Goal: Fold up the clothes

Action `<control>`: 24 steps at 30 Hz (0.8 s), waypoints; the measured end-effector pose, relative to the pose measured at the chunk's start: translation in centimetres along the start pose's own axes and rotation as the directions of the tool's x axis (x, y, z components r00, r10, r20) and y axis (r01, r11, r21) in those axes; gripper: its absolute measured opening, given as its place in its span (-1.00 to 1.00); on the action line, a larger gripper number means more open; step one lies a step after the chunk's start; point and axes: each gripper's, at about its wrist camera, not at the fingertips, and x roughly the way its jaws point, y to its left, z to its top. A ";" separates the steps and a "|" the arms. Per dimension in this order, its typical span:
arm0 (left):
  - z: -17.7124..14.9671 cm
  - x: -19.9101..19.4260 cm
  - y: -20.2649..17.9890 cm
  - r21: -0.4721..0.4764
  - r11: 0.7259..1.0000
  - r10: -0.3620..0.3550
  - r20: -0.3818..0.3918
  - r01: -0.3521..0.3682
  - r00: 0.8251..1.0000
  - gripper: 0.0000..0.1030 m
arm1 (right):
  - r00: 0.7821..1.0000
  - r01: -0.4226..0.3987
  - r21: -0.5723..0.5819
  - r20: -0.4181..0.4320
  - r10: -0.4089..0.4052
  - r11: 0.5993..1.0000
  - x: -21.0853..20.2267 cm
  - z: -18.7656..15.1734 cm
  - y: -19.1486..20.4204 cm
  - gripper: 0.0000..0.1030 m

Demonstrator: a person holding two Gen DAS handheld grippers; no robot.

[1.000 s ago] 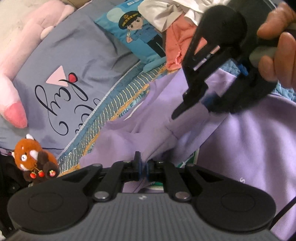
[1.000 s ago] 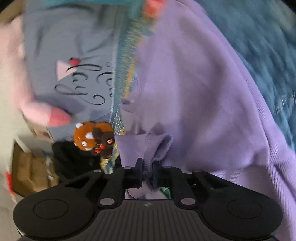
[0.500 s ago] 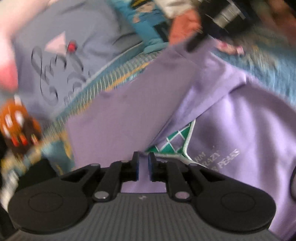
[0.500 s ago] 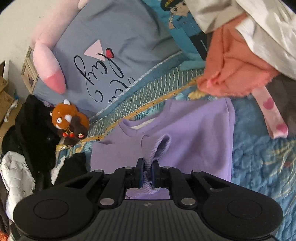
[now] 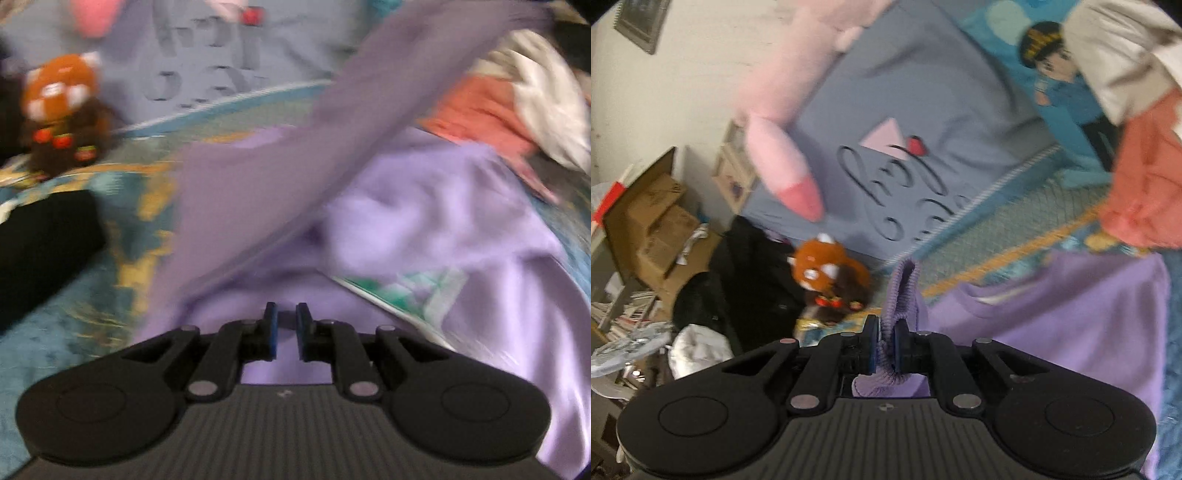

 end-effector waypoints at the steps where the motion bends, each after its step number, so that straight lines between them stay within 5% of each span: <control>1: 0.1 0.1 0.7 -0.026 1.000 0.017 0.007 -0.016 1.000 -0.76 | 1.000 -0.010 -0.004 0.002 0.010 1.000 0.1 0.1 0.5 -0.83; 6: 0.9 0.9 4.1 -0.135 0.979 0.160 0.037 -0.153 0.986 -0.76 | 1.000 0.005 -0.038 0.000 -0.005 0.999 0.9 -0.3 1.8 -0.83; 10: 0.6 0.3 6.8 -0.263 0.944 0.223 0.055 -0.201 0.973 -0.88 | 0.992 0.120 -0.072 -0.024 -0.122 0.990 2.0 -1.8 0.7 -0.83; 18: -0.5 2.4 6.8 -0.253 0.936 0.247 -0.021 -0.244 0.969 -0.93 | 0.916 0.367 0.011 -0.177 -0.360 0.930 4.9 -6.5 -7.3 -0.84; 21: -0.5 2.5 7.1 -0.273 0.932 0.246 -0.012 -0.240 0.969 -0.94 | 0.923 0.355 0.035 -0.169 -0.345 0.934 4.6 -7.1 -7.8 -0.84; 24: -0.6 2.4 7.4 -0.290 0.929 0.240 -0.001 -0.230 0.971 -0.95 | 0.953 0.293 -0.005 -0.084 -0.292 0.956 3.6 -6.7 -6.2 -0.84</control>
